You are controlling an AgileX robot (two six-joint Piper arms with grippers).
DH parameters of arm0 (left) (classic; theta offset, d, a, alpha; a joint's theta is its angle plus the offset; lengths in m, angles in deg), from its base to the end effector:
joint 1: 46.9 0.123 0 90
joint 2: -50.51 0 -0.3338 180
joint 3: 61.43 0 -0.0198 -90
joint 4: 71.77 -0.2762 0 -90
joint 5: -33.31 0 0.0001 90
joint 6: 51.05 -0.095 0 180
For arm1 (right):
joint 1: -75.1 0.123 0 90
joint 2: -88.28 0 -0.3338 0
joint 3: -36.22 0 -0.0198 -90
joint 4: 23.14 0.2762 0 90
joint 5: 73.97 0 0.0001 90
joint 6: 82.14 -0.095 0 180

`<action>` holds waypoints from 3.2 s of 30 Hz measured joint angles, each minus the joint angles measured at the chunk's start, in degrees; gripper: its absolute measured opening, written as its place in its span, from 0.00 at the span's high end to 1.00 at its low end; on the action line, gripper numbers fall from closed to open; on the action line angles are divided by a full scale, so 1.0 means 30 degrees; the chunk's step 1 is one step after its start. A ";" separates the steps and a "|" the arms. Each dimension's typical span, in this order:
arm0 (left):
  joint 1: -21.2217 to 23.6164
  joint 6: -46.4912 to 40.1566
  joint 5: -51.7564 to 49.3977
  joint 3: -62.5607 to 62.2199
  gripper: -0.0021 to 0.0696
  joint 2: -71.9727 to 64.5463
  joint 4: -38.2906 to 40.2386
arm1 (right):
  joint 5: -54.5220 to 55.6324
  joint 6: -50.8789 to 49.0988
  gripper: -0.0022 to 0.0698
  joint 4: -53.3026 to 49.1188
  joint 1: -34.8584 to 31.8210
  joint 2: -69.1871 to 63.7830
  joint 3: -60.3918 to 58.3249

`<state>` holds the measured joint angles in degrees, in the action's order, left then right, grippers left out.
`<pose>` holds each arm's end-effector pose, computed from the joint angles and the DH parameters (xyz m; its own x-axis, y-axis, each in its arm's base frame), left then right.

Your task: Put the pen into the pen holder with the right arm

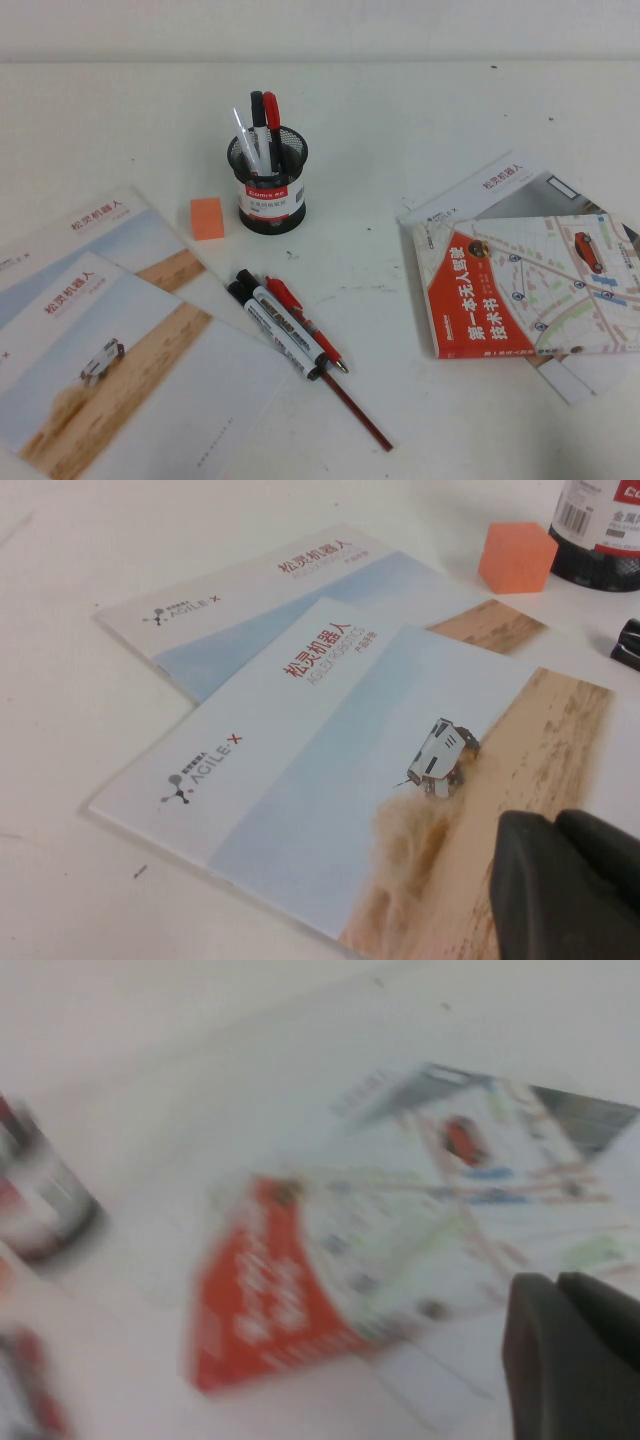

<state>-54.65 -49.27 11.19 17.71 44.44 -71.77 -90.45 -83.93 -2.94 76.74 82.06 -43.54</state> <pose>0.0320 -0.0044 0.1727 -0.2992 0.0094 -0.9541 0.1256 0.9916 -0.0297 0.0346 0.0103 0.1793 -0.2308 0.3538 -0.9064 -0.0439 0.9268 0.3729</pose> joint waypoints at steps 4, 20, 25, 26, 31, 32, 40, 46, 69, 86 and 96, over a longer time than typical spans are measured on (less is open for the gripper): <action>0.0000 0.0000 0.0000 0.0000 0.97 0.0000 0.0000 | 0.1820 0.0000 1.00 0.6881 0.0000 0.0000 0.0000; 0.0000 0.0000 0.0000 0.0000 0.97 0.0000 0.0000 | 0.1584 0.1731 1.00 1.3589 0.0000 0.0000 0.0000; 0.0000 0.0000 0.0000 0.0000 0.97 0.0000 0.0000 | -0.1719 0.5689 1.00 1.2323 0.0000 -0.1024 0.3040; 0.0000 0.0000 0.0000 0.0000 0.97 0.0000 0.0000 | -0.2279 0.6328 1.00 1.1670 0.0000 -0.1777 0.4078; 0.0000 0.0000 0.0000 0.0000 0.97 0.0000 0.0000 | -0.5147 0.8201 1.00 0.8001 0.0000 -0.6808 0.8518; 0.0000 0.0000 0.0000 0.0000 0.97 0.0000 0.0000 | -0.5712 0.8353 1.00 0.7279 0.0000 -0.7925 0.9217; 0.0000 0.0000 0.0000 0.0000 0.97 0.0000 0.0000 | -1.0079 0.6856 1.00 0.1643 0.0706 -1.5942 1.4931; 0.0000 0.0000 0.0000 0.0000 0.97 0.0000 0.0000 | -1.3401 0.4501 0.99 -0.2353 0.4784 -2.2631 1.9916; 0.0000 0.0000 0.0000 0.0000 0.97 0.0000 0.0000 | -1.7834 0.3420 0.44 -0.5788 1.1802 -3.8655 3.4541; 0.0000 0.0000 0.0000 0.0000 0.97 0.0000 0.0000 | -1.7956 0.3906 0.45 -0.5103 1.2634 -4.4025 4.0235; 0.0000 0.0000 0.0000 0.0000 0.97 0.0000 0.0000 | -1.7956 0.4345 0.45 -0.4100 1.2634 -4.5141 4.0942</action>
<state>-54.65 -49.27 11.19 17.71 44.44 -71.77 -144.32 -70.89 -15.24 114.64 -53.36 79.28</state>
